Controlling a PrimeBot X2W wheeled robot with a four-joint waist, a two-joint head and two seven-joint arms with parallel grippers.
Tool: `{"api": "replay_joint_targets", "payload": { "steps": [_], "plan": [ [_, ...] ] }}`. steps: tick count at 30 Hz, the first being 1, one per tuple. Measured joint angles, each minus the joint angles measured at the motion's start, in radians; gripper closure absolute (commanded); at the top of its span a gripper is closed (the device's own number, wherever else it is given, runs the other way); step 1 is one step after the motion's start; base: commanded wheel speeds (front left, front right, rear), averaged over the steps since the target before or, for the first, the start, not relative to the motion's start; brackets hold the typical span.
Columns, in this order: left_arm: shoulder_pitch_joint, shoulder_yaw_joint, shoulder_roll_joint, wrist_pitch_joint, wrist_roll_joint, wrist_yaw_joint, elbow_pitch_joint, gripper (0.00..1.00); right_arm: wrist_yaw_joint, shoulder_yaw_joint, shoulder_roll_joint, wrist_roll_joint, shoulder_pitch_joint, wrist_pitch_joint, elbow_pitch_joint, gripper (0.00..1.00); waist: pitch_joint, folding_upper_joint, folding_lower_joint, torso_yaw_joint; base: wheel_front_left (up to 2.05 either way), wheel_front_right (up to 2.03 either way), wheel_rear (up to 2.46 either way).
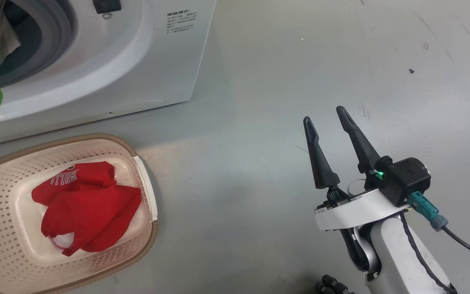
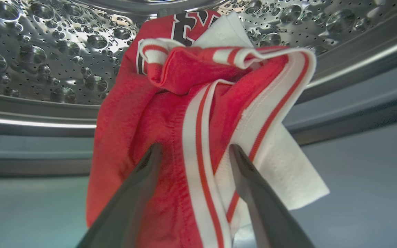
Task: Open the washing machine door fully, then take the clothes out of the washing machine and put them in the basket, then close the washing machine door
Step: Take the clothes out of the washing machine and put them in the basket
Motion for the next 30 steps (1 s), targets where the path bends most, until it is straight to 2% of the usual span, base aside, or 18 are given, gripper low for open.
{"api": "replay_joint_targets", "payload": {
  "steps": [17, 18, 19, 20, 30],
  "plan": [
    [-0.08, -0.013, -0.002, 0.061, 0.007, 0.004, 0.106, 0.0, -0.01, 0.015, 0.0, 0.0, -0.016, 0.0, -0.002, 0.0, 0.015, 0.0, 0.0, -0.009, 0.0, 0.0, 0.0],
    [-0.081, -0.015, -0.002, 0.063, 0.007, 0.003, 0.108, 0.26, -0.01, 0.015, 0.0, 0.0, -0.017, 0.0, -0.002, 0.0, 0.015, 0.0, 0.0, -0.009, 0.0, 0.0, 0.0],
    [-0.083, -0.016, -0.002, 0.065, 0.007, 0.002, 0.11, 0.85, -0.01, 0.015, 0.0, 0.0, -0.017, 0.0, -0.002, 0.0, 0.016, 0.0, 0.0, -0.009, 0.0, 0.0, 0.0],
    [-0.087, -0.017, -0.002, 0.067, 0.007, 0.002, 0.114, 1.0, -0.01, 0.015, 0.0, 0.0, -0.018, 0.0, -0.002, 0.0, 0.016, 0.0, 0.0, -0.008, 0.0, 0.0, 0.0],
    [-0.105, -0.04, -0.005, 0.044, 0.008, -0.014, 0.146, 1.0, -0.019, 0.013, 0.0, 0.0, -0.036, 0.0, -0.003, 0.0, 0.017, 0.0, 0.0, 0.002, 0.0, 0.0, 0.0]
  ]
}}
